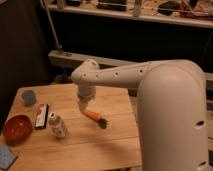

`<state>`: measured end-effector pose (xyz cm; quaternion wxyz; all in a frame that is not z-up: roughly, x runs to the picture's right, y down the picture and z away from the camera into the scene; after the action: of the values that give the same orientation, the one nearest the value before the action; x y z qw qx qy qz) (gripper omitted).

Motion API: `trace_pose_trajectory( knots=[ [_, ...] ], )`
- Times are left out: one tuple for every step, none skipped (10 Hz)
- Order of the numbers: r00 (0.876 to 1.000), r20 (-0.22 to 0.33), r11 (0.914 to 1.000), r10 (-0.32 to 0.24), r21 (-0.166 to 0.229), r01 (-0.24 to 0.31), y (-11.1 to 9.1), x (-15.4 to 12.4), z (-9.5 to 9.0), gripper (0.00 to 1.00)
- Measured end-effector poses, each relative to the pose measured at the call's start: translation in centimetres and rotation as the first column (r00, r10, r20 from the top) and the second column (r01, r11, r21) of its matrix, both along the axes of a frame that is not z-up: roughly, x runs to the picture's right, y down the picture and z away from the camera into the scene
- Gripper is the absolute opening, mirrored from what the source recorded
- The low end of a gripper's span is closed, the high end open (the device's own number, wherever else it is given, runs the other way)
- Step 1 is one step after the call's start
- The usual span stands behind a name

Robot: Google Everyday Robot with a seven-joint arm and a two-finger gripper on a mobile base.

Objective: Place the pepper in the ceramic cup

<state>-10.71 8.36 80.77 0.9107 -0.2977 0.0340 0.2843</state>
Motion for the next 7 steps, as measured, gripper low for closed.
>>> trace_pose_trajectory(
  knots=[
    [1.0,0.003,1.0,-0.006,0.001,0.006,0.3,0.0,0.5,0.65],
    [1.0,0.005,0.9999,-0.014,0.003,0.014,0.7,0.0,1.3,0.65],
    [1.0,0.005,0.9998,-0.022,0.001,0.022,1.2,0.0,2.0,0.65],
    [1.0,0.006,0.9995,-0.03,-0.002,0.03,1.6,-0.2,2.7,0.65],
    [0.999,0.007,0.9994,-0.035,-0.007,0.035,2.0,-0.4,3.2,0.65],
    [0.999,0.006,0.9991,-0.037,-0.019,0.037,2.6,-0.6,4.2,0.65],
    [0.999,0.005,0.9989,-0.039,-0.026,0.039,2.9,-0.7,4.8,0.65]
  ],
)
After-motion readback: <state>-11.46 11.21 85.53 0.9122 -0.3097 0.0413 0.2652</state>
